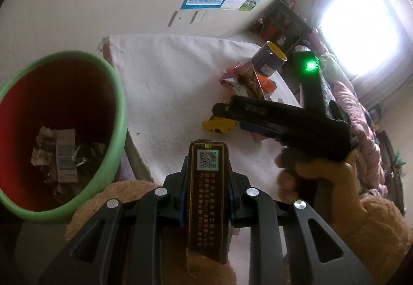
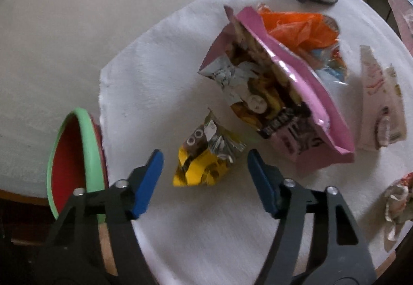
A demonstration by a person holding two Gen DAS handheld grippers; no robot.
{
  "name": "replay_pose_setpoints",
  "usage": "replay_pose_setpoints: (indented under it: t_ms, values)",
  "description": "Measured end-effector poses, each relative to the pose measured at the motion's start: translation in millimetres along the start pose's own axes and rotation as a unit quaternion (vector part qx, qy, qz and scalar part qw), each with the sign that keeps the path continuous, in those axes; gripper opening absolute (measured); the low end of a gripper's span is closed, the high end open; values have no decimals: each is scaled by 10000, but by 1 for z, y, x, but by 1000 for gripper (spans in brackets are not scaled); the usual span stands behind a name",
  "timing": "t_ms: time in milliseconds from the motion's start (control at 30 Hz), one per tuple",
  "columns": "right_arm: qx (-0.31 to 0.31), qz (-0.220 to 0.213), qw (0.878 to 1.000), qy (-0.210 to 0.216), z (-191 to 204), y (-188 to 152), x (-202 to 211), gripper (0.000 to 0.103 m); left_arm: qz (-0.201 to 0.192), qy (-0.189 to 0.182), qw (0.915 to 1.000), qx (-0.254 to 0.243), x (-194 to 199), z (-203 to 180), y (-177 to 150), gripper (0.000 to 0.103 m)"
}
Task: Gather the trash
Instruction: 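Grasp the gold snack wrapper with the right gripper while the left holds the brown box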
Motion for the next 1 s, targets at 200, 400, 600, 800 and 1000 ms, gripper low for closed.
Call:
replay_pose_setpoints:
  t_ms: [200,400,600,800,1000]
  values:
    - [177,19,9997,-161,6,1,-9,32,3,-82,10000,-1,-2,1,0,21]
    - [548,-260,9982,31,7,-11,21,14,25,-48,10000,-12,-3,1,1,21]
    - [755,-376,9962,215,0,-50,48,13,33,29,10000,-27,-4,-2,2,21]
    - [625,-755,9946,353,-7,-92,81,13,15,146,9999,-35,-4,-4,2,21]
    - [635,-861,9931,475,-1,-114,92,13,-116,326,9994,-62,1,-6,0,21]
Point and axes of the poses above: each gripper's, at about its wrist camera, not at the fingertips, and x roughly against the way its jaws point, z to its left, y to its top, the point moved 1 cm from there along -x, roughly the way its jaws point, and after that the axes turned 10 degrees about z, right-handed, at the moved point
